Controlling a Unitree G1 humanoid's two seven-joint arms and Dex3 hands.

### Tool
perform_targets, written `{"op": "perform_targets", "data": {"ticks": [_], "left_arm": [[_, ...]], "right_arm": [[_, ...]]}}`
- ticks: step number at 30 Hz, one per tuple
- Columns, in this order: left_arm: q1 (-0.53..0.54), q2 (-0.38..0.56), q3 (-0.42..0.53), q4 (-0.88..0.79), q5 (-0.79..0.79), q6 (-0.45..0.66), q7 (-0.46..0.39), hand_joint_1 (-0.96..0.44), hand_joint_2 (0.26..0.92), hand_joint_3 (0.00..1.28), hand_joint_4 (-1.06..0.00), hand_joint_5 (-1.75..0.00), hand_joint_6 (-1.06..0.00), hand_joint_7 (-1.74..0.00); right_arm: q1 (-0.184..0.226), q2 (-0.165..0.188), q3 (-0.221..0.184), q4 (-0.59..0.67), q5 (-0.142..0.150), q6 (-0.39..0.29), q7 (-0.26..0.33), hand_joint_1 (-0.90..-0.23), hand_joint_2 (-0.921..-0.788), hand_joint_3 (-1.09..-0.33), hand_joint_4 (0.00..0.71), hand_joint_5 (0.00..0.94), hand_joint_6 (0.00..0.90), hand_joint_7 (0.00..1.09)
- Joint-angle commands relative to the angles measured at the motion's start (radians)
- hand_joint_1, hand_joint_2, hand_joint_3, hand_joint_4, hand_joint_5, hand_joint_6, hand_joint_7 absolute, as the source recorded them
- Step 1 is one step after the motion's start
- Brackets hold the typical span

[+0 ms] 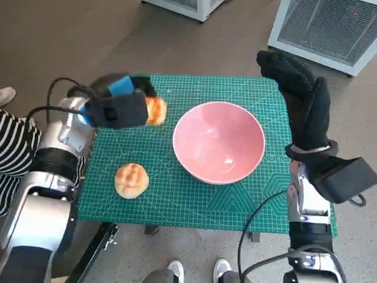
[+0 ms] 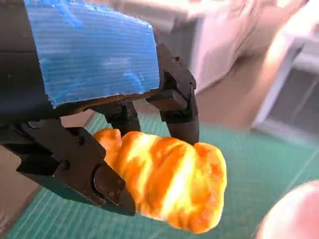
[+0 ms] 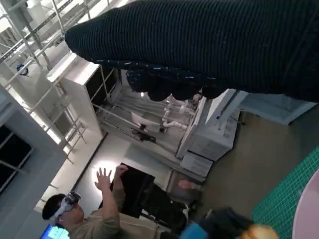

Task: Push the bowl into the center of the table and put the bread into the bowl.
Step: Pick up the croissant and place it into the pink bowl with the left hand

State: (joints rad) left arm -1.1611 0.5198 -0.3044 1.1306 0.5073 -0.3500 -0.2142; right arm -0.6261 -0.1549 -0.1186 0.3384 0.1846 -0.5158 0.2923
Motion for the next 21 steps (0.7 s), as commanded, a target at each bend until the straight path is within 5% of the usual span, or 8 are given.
{"op": "perform_targets", "data": {"ticks": [1, 11, 21], "left_arm": [[-0.009, 0.025, 0.040, -0.087, -0.040, -0.044, 0.012, 0.00, 0.919, 0.03, -0.74, -1.03, -0.66, -1.21], [0.043, 0.042, 0.101, -0.296, -0.085, -0.074, 0.011, 0.00, 0.909, 0.02, -0.79, -1.00, -0.69, -1.16], [0.115, -0.024, 0.116, -0.568, -0.120, 0.013, -0.028, 0.00, 0.905, 0.01, -0.81, -0.99, -0.70, -1.14]], "right_arm": [[0.025, -0.004, -0.003, -0.006, 0.013, 0.018, 0.009, -0.747, -0.921, -0.725, 0.191, 0.004, -0.001, 0.59], [0.033, -0.014, -0.008, -0.016, 0.023, 0.023, 0.016, -0.747, -0.921, -0.725, 0.191, 0.003, -0.001, 0.59], [0.034, -0.020, -0.014, -0.012, 0.027, 0.025, 0.024, -0.750, -0.921, -0.724, 0.191, 0.003, 0.000, 0.59]]}}
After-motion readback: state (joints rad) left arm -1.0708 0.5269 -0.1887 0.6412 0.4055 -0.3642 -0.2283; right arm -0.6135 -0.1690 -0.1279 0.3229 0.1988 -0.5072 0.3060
